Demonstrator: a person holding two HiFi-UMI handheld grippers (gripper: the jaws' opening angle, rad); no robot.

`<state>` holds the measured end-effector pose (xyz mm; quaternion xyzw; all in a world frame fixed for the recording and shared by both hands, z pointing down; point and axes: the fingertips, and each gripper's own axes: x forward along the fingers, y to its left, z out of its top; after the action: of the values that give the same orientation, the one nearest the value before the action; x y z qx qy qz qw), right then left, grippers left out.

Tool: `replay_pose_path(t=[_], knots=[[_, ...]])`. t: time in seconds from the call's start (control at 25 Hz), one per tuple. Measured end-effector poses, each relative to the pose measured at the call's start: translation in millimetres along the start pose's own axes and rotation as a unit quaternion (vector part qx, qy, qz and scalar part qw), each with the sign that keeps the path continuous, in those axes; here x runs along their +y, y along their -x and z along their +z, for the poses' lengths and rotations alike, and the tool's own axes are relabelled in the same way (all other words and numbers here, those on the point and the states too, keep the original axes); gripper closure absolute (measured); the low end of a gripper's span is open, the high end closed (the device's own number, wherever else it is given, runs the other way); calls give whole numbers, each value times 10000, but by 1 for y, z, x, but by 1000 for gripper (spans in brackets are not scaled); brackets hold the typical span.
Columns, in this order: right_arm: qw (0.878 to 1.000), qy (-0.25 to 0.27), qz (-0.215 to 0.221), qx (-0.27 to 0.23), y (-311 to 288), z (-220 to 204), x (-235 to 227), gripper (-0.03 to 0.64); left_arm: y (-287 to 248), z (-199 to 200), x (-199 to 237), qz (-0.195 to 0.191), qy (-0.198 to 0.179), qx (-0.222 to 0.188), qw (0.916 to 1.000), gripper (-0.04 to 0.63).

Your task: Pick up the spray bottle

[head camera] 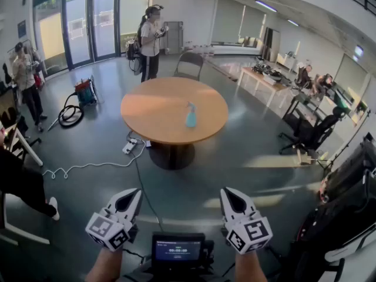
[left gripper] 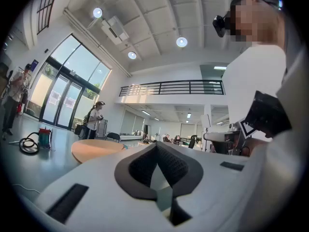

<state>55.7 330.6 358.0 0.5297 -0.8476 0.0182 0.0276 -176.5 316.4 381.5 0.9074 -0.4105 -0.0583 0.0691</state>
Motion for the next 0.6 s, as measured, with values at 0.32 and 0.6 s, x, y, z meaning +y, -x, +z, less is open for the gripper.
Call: replay_pose_path(t=[0.32, 0.6], knots=[[9999, -87, 40, 43, -1, -3, 1, 612, -1, 1, 1, -10, 128, -27, 9999, 592], [9993, -363, 4, -134, -1, 1, -4, 607, -2, 8, 5, -1, 56, 21, 10000, 592]])
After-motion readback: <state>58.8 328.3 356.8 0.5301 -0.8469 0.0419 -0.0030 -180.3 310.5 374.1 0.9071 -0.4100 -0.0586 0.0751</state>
